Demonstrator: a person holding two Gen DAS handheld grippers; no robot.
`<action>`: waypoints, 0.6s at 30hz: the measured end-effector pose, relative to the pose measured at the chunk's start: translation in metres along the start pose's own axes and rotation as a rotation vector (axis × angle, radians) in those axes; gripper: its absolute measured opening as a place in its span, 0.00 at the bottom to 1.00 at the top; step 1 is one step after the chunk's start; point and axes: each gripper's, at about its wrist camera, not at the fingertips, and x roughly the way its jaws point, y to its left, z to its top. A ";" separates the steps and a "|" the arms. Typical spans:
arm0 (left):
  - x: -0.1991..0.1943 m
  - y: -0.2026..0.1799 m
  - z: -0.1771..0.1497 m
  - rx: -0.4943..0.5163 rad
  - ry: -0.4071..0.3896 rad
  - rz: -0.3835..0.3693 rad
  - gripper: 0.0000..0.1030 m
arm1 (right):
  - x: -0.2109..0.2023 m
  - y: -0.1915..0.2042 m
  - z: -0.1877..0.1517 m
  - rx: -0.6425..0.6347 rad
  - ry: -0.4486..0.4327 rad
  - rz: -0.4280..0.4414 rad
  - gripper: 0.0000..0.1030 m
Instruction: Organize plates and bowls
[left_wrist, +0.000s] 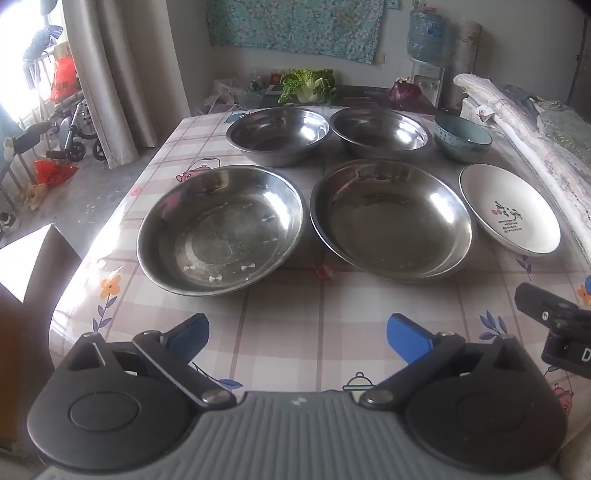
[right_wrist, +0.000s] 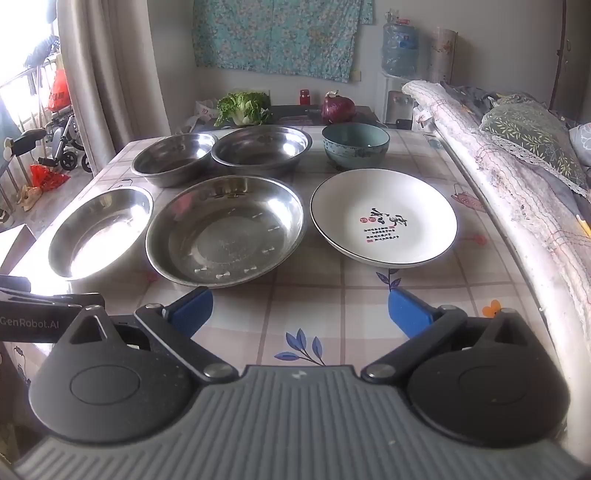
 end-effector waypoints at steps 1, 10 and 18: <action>0.000 -0.001 0.000 0.001 0.000 -0.002 1.00 | 0.000 0.000 0.000 0.001 0.000 0.000 0.99; -0.002 -0.005 0.003 0.001 0.002 -0.010 1.00 | -0.002 -0.003 0.000 0.003 -0.001 0.000 0.99; -0.001 -0.002 0.001 0.003 0.000 -0.011 1.00 | -0.002 -0.002 0.001 0.001 -0.002 0.000 0.99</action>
